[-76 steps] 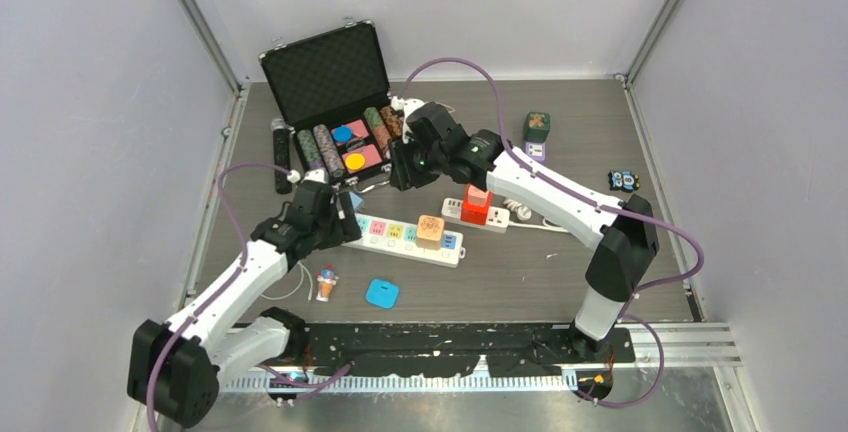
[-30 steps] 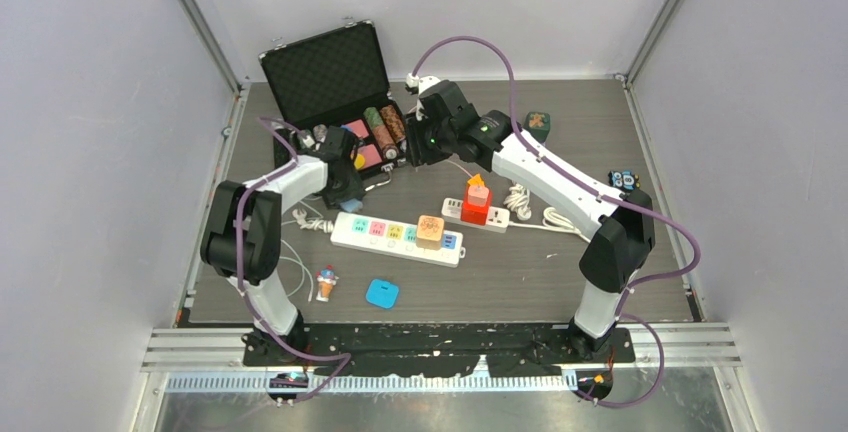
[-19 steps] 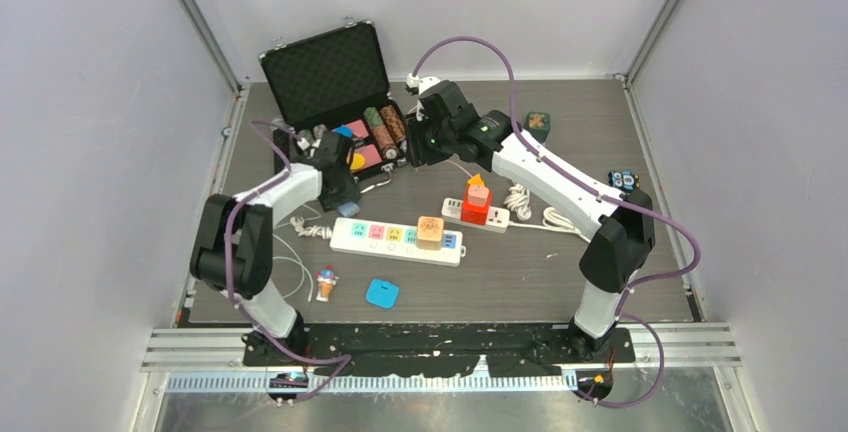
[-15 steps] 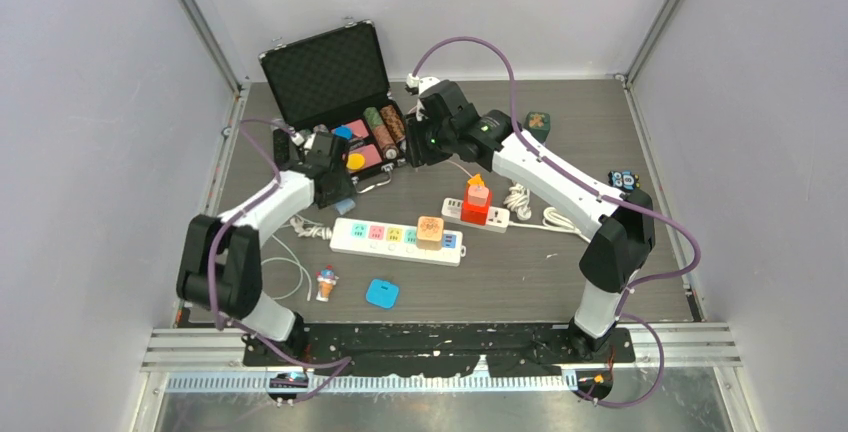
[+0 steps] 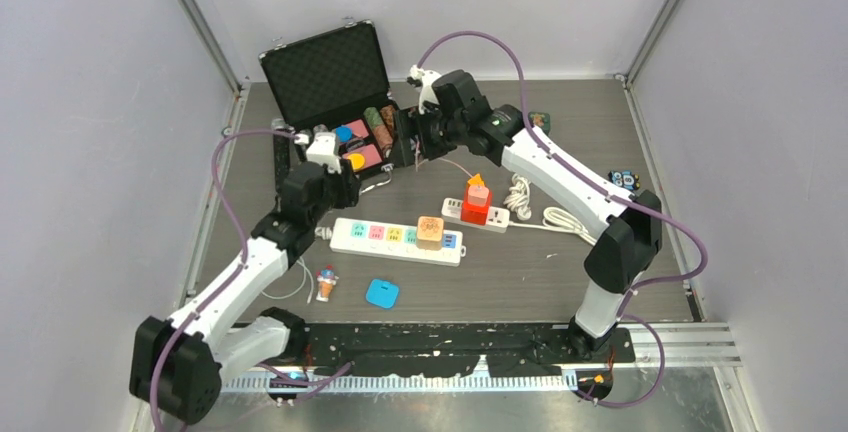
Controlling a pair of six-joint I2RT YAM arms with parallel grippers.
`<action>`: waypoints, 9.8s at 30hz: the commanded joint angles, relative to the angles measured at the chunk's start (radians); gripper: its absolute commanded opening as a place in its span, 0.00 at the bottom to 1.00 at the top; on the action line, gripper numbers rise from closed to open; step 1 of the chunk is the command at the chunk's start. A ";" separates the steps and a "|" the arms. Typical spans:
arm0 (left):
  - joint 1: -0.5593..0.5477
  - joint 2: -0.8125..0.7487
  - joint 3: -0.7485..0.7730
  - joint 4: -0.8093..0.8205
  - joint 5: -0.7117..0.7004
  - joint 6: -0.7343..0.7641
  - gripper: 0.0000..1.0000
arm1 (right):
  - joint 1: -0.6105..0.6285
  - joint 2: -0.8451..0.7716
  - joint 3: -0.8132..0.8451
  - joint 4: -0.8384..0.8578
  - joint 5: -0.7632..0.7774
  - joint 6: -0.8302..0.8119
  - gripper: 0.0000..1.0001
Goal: Insert the plug
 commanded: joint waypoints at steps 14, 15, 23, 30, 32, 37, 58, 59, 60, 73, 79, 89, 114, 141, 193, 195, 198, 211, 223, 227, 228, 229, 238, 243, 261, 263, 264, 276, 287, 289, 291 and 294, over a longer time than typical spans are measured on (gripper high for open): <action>-0.009 -0.332 -0.356 0.656 0.465 0.504 0.00 | 0.100 0.041 0.134 0.035 -0.234 -0.150 0.68; -0.010 -0.338 -0.361 0.659 0.476 0.513 0.00 | 0.118 0.050 0.142 0.007 -0.201 -0.170 0.68; -0.010 -0.385 -0.387 0.670 0.506 0.557 0.00 | 0.184 0.132 0.205 -0.064 -0.118 -0.176 0.63; -0.010 -0.399 -0.393 0.652 0.508 0.578 0.00 | 0.216 0.193 0.272 -0.145 -0.087 -0.207 0.48; -0.010 -0.402 -0.396 0.652 0.512 0.581 0.00 | 0.217 0.204 0.282 -0.152 -0.078 -0.203 0.46; -0.010 -0.414 -0.404 0.645 0.527 0.596 0.00 | 0.218 0.216 0.290 -0.152 -0.020 -0.202 0.61; -0.010 -0.609 -0.359 0.314 0.260 0.382 1.00 | 0.178 0.168 0.129 0.085 -0.002 -0.268 0.05; -0.010 -0.628 -0.347 0.279 0.214 0.363 1.00 | 0.174 0.170 0.118 0.107 -0.006 -0.273 0.05; -0.010 -0.648 -0.331 0.229 0.180 0.352 1.00 | 0.171 0.180 0.103 0.121 -0.008 -0.282 0.05; -0.010 -0.707 -0.046 0.045 -0.048 0.313 0.94 | 0.250 0.360 0.178 0.147 -0.054 -0.510 0.05; -0.010 -0.674 0.025 0.010 -0.047 0.310 0.98 | 0.306 0.456 0.294 0.045 0.016 -0.592 0.05; -0.010 -0.670 -0.006 0.046 -0.054 0.313 1.00 | 0.348 0.487 0.351 -0.090 0.135 -0.660 0.05; -0.010 -0.687 -0.053 0.076 -0.068 0.270 1.00 | 0.354 0.557 0.400 -0.184 0.061 -0.626 0.05; -0.010 -0.685 -0.097 0.103 -0.073 0.284 1.00 | 0.344 0.542 0.145 -0.044 0.081 -0.614 0.05; -0.010 -0.695 0.018 -0.029 0.017 0.207 1.00 | 0.276 -0.153 -0.234 0.027 0.355 -0.224 0.95; -0.010 -0.704 0.007 -0.023 0.027 0.208 1.00 | 0.270 -0.214 -0.285 0.016 0.385 -0.197 0.94; -0.010 -0.718 -0.014 -0.015 0.046 0.198 1.00 | 0.269 -0.327 -0.388 0.016 0.403 -0.174 0.95; -0.010 -0.749 -0.027 -0.113 0.019 0.116 1.00 | 0.350 -0.346 -0.540 0.084 0.232 -0.229 1.00; -0.010 -0.832 0.059 -0.436 -0.081 -0.033 1.00 | 0.552 -0.048 -0.400 0.105 0.263 -0.284 1.00; -0.010 -0.879 0.060 -0.478 -0.109 -0.048 1.00 | 0.577 0.064 -0.374 0.098 0.272 -0.279 1.00; -0.010 -0.889 0.059 -0.480 -0.110 -0.048 1.00 | 0.580 0.078 -0.365 0.095 0.275 -0.279 1.00; -0.010 -0.896 0.058 -0.479 -0.112 -0.049 0.99 | 0.582 0.104 -0.363 0.096 0.275 -0.279 1.00; -0.010 -0.883 0.063 -0.490 -0.116 -0.026 1.00 | 0.596 0.216 -0.353 0.162 0.261 -0.270 0.97; -0.010 -0.885 0.060 -0.492 -0.117 -0.018 1.00 | 0.597 0.238 -0.354 0.169 0.244 -0.257 0.92; -0.010 -0.858 0.063 -0.444 -0.111 -0.008 1.00 | 0.520 0.119 -0.328 0.149 0.180 -0.236 0.51; -0.010 -0.849 0.063 -0.423 -0.110 -0.005 1.00 | 0.484 0.067 -0.316 0.147 0.104 -0.250 0.51; -0.010 -0.845 0.064 -0.408 -0.110 -0.004 1.00 | 0.460 0.048 -0.302 0.142 0.044 -0.267 0.51; -0.010 -0.674 0.192 -0.120 0.022 0.166 1.00 | 0.228 -0.089 -0.087 0.030 -0.503 -0.315 0.53; -0.010 -0.548 0.242 -0.010 0.748 0.697 1.00 | 0.067 -0.143 -0.028 -0.203 -0.860 -0.450 0.59; -0.010 -0.521 0.248 -0.042 0.839 0.759 1.00 | 0.065 -0.140 -0.011 -0.294 -0.862 -0.506 0.59; -0.009 -0.479 0.279 -0.108 0.916 0.820 0.96 | 0.065 -0.136 -0.002 -0.378 -0.852 -0.566 0.58; -0.010 -0.409 0.337 -0.265 0.994 0.974 0.85 | 0.065 -0.160 -0.028 -0.416 -0.863 -0.616 0.57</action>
